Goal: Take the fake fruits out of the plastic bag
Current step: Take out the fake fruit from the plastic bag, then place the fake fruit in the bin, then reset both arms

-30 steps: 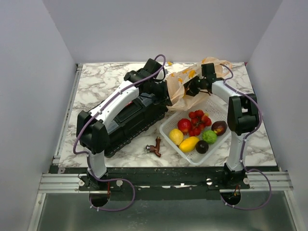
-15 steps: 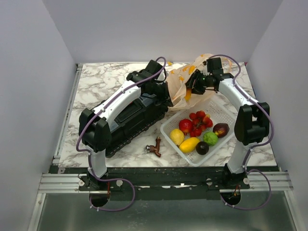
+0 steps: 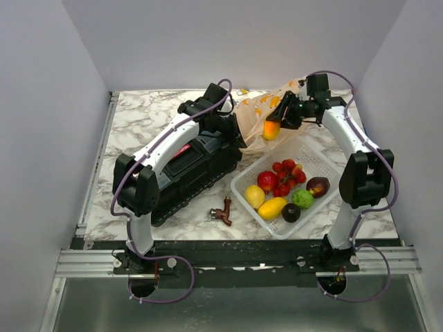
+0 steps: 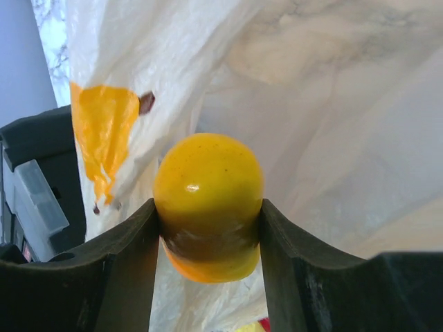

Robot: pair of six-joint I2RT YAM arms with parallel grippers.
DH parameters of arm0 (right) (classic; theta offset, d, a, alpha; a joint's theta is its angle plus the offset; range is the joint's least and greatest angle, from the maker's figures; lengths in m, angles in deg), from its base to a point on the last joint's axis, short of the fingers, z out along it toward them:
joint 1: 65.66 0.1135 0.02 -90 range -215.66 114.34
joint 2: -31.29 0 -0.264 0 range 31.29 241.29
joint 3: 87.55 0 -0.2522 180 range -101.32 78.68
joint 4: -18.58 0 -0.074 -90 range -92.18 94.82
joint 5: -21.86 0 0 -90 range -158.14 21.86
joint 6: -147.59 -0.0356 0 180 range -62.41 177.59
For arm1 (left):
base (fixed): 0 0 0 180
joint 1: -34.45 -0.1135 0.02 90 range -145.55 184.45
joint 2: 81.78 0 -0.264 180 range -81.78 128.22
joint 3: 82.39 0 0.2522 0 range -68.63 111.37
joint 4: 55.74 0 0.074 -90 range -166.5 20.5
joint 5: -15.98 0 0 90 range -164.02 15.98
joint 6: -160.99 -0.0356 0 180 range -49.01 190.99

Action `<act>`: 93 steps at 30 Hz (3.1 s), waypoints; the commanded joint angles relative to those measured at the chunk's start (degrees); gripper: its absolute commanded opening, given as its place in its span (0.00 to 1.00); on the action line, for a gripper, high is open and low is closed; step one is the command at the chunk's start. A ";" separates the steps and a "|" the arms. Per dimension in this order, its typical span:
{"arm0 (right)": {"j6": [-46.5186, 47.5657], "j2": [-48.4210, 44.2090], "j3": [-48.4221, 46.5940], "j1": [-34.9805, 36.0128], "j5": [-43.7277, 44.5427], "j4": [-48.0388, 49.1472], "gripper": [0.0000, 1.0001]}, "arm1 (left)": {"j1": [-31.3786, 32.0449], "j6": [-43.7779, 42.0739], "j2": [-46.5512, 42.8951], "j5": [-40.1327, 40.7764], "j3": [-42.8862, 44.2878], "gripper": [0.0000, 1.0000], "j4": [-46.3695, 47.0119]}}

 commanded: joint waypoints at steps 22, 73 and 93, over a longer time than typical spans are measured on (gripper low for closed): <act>9.57 -26.62 12.49 0.10 12.84 -21.96 0.03 | -4.56 10.81 5.24 -9.03 3.05 0.00 11.58; 14.02 -20.35 20.02 0.10 40.31 -22.42 0.78 | -11.07 -8.95 -15.15 -0.74 19.90 0.53 -9.32; 10.57 -44.30 12.44 0.07 34.79 -25.81 0.96 | -10.98 -10.45 -38.34 0.52 -0.71 0.56 4.33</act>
